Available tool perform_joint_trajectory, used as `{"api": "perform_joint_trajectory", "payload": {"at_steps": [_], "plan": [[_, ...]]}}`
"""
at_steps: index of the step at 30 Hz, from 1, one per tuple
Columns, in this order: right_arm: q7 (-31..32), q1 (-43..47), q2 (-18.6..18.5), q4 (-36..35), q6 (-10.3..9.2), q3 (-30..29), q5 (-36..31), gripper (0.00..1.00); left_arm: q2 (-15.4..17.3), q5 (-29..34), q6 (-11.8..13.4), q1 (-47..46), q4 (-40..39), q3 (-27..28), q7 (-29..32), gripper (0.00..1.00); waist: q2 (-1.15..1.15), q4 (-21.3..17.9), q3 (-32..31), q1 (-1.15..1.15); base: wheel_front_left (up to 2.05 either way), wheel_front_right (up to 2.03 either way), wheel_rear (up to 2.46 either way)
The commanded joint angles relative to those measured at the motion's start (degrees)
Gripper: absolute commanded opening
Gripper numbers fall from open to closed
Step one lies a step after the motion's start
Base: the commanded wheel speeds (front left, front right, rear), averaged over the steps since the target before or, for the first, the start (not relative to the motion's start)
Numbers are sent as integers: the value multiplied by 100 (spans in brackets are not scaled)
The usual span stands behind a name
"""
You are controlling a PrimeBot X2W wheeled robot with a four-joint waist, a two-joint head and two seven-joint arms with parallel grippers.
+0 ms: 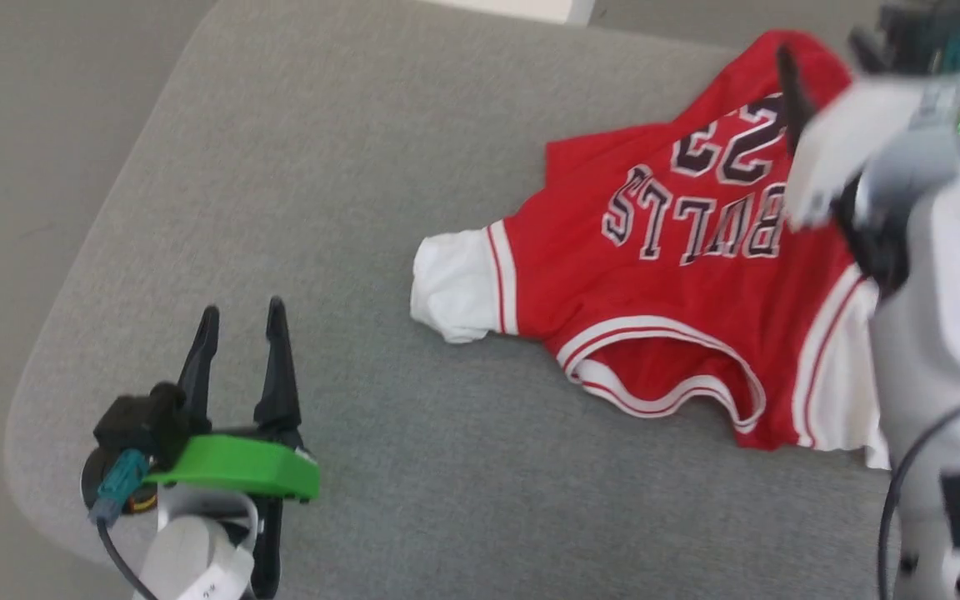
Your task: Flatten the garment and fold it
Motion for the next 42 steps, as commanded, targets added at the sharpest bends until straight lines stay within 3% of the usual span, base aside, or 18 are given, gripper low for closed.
{"api": "perform_joint_trajectory", "payload": {"at_steps": [1,8,13,18,22,34,35,36,42], "plan": [[-162,380,28,-178,-8,-45,136,100,-24,50,27,89,-1,30,-27,100,0,-503,-540,0,0,0,0],[-121,2164,174,-1105,-8,-406,552,100,-24,127,39,339,-23,14,-27,100,0,-826,-878,0,0,0,0],[853,3075,198,-1553,-8,-382,499,100,-23,122,60,498,-14,-1,-27,100,0,-948,-964,0,0,0,0],[2376,3436,84,-1850,-8,-357,165,100,-23,79,55,535,-9,-86,-26,100,0,-876,-916,0,0,0,0],[3108,3532,-70,-2033,-8,-235,55,100,-23,-15,54,501,1,-118,-26,100,0,-755,-805,0,0,0,0],[3879,3677,-228,-1834,-8,484,257,100,-24,-117,75,402,12,-119,-27,100,0,-563,-515,0,0,0,0],[3970,3686,-258,-1781,-8,520,311,60,-24,-124,75,398,20,-114,-27,100,0,-567,-509,0,0,0,0],[3983,3678,-278,-1784,-8,541,338,3,-24,-128,76,395,21,-110,-27,100,0,-572,-506,0,0,0,0],[3749,3457,-508,-2045,-8,282,579,0,-10,-136,75,373,26,-84,-27,100,0,-673,-492,0,0,0,0]]}}
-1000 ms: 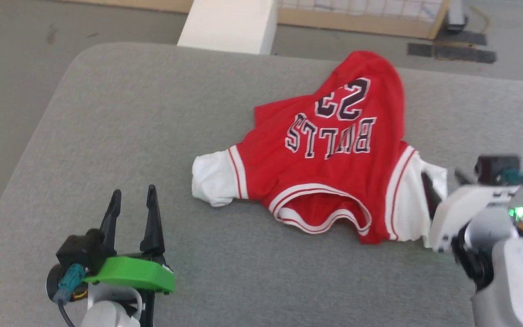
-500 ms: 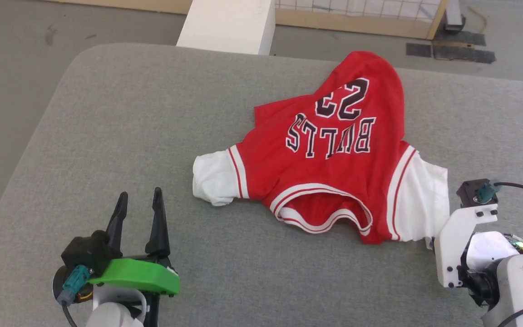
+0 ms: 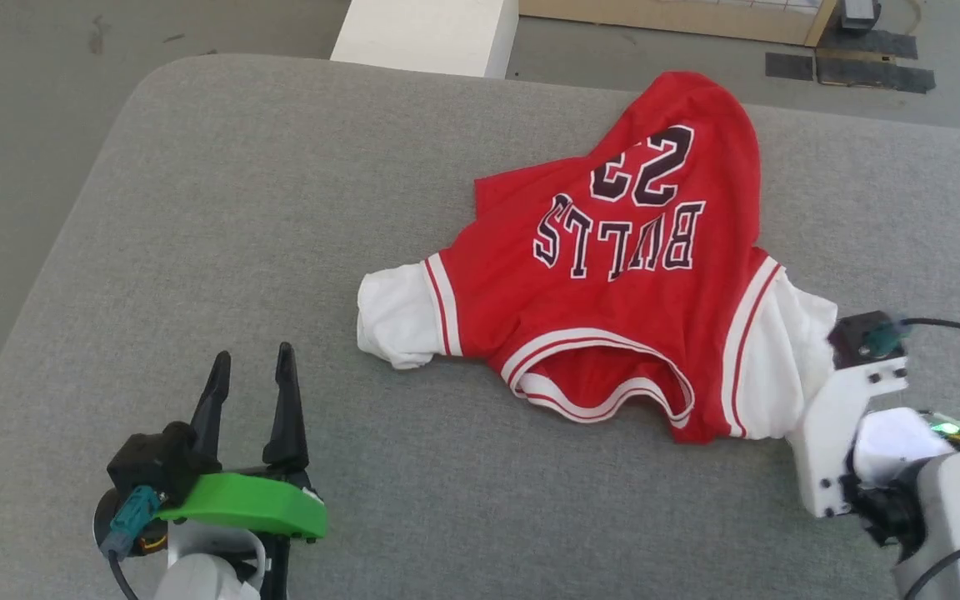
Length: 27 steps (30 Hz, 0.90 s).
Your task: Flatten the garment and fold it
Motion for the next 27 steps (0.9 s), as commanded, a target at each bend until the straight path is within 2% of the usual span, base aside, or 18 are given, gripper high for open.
{"api": "perform_joint_trajectory", "payload": {"at_steps": [1,6,9,12,14,15,16,21,27], "plan": [[-6,-4,-148,27,-9,-156,44,0,-1,-25,25,-84,10,-5,-27,100,0,-44,13,0,0,0,0],[152,-64,-732,-212,-9,-801,-61,0,28,-27,14,-111,4,-20,-27,100,0,-124,56,0,0,0,0],[254,-82,-1100,-164,-9,-1433,-213,0,57,-34,-1,-137,9,-38,-27,100,0,-145,101,0,0,0,0],[278,-67,-1288,-53,-9,-1961,-450,0,79,-48,-8,-166,14,-49,-26,100,0,-149,136,0,0,0,0],[204,-108,-1227,-33,-9,-2307,-639,0,98,-57,-11,-183,15,-53,-23,100,0,-148,156,0,0,0,0],[178,-126,-1131,-13,-9,-2417,-685,20,107,-60,-9,-187,21,-55,-20,100,0,-151,150,0,0,0,0],[129,-157,-1011,-17,-9,-2513,-684,100,115,-64,-3,-183,27,-54,-16,100,0,-161,139,0,0,0,0],[-575,-297,-580,-346,-9,-2569,-546,100,146,-78,57,-100,38,-36,27,100,0,-289,-14,0,0,0,0],[-2266,-208,-151,-1138,-9,-2121,28,100,187,-107,82,-31,-10,-57,123,100,0,-543,-272,0,0,0,0]]}}
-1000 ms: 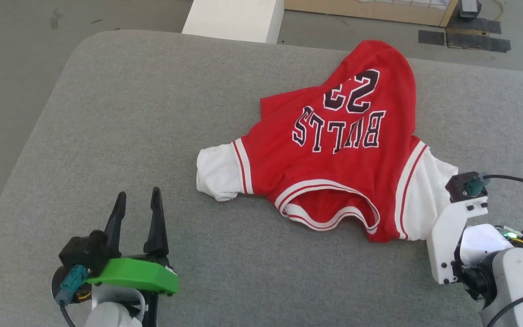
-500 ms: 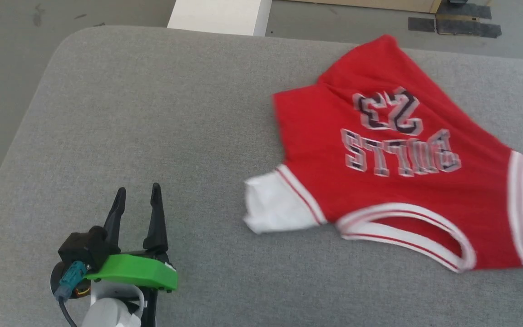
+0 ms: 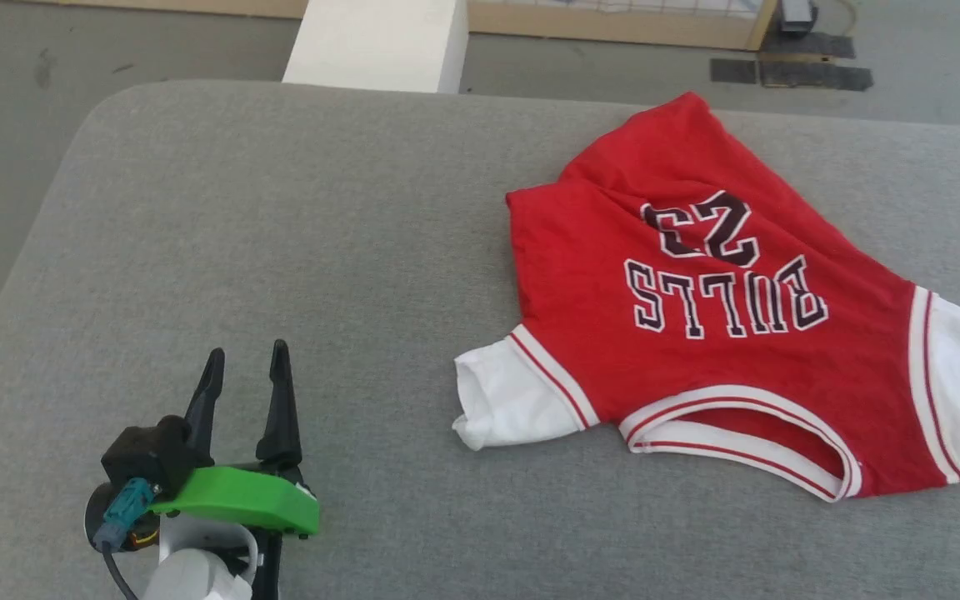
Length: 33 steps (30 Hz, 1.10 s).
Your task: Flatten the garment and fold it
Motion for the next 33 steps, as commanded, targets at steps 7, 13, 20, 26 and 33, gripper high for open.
{"api": "perform_joint_trajectory", "payload": {"at_steps": [7,13,20,26,33], "plan": [[-1515,664,559,-436,-10,562,313,100,61,-78,14,21,-16,-126,210,100,0,-491,-421,0,0,0,0],[-1931,1202,790,-476,-10,889,467,100,47,-156,-87,-290,101,-423,807,100,0,-707,-511,0,0,0,0],[-1933,1393,829,-417,-10,994,498,100,112,-205,-201,-1390,797,-1038,2904,100,0,-787,-474,0,0,0,0],[-1827,1242,834,-521,-10,1133,481,100,221,-86,-72,-2340,1766,-1456,5287,100,0,-953,-292,0,0,0,0],[-1819,1166,836,-574,-10,1170,525,100,326,94,-83,-2658,2413,-1762,6057,100,0,-1145,-88,0,0,0,0]]}}
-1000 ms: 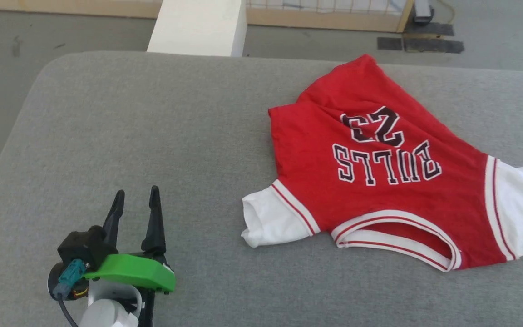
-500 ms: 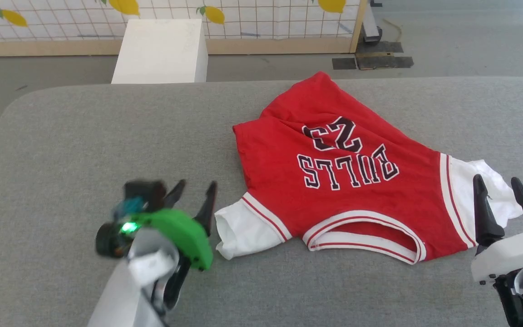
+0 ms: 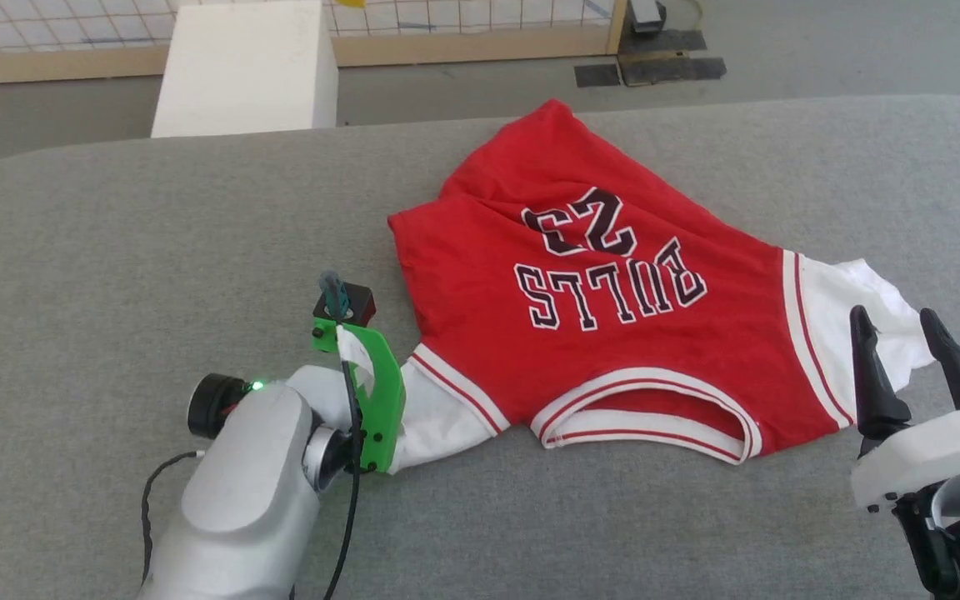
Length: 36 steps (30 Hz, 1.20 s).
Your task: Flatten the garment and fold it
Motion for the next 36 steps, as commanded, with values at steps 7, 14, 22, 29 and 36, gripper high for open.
{"api": "perform_joint_trajectory", "payload": {"at_steps": [7,14,22,29,36], "plan": [[-30,-30,9,-51,-8,-131,38,100,-41,-248,-217,19,223,-133,-80,0,0,-8,146,0,0,0,0],[-52,-57,9,-7,-8,-98,76,100,29,-437,-103,-184,121,164,-659,0,0,135,98,0,0,0,0],[-48,-174,9,-26,-8,53,85,100,677,-336,433,-813,153,819,-1412,0,0,55,292,0,0,0,0],[-40,-196,9,-40,-8,39,59,100,709,-468,539,-1064,383,995,-1583,100,0,-39,470,0,0,0,0],[-25,-106,9,16,-8,-62,68,100,684,-581,616,-903,312,1129,-2020,100,0,139,301,0,0,0,0]]}}
